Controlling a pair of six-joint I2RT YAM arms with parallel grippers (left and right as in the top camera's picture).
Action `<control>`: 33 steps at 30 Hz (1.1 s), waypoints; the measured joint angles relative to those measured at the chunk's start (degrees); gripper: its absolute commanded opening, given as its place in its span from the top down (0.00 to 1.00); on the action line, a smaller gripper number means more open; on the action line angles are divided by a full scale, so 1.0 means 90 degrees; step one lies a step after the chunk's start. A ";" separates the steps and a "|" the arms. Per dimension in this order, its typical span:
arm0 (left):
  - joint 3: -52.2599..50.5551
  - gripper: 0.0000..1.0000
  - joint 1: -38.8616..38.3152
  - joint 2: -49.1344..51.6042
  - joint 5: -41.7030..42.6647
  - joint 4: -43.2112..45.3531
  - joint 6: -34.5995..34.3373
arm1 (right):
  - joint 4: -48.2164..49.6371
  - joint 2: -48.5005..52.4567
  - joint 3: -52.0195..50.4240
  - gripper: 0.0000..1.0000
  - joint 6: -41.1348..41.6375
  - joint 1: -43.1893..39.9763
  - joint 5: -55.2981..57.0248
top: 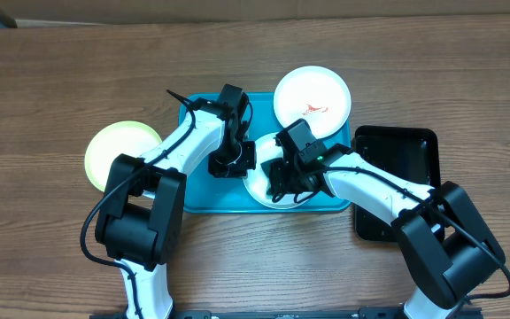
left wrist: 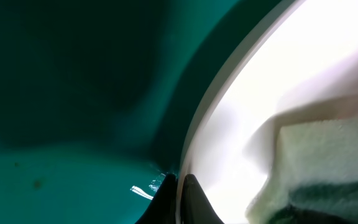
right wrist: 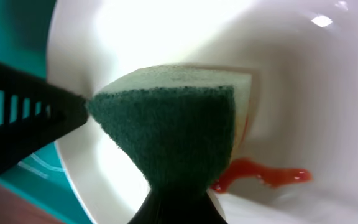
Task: Clean dirty plates on tray and stack at the side
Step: 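Scrub the tilted white plate's face with the sponge in the right gripper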
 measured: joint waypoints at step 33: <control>-0.0005 0.96 -0.0046 0.0000 0.0175 -0.0029 0.0000 | -0.1251 -0.0002 0.0323 0.96 0.0794 -0.0546 0.1059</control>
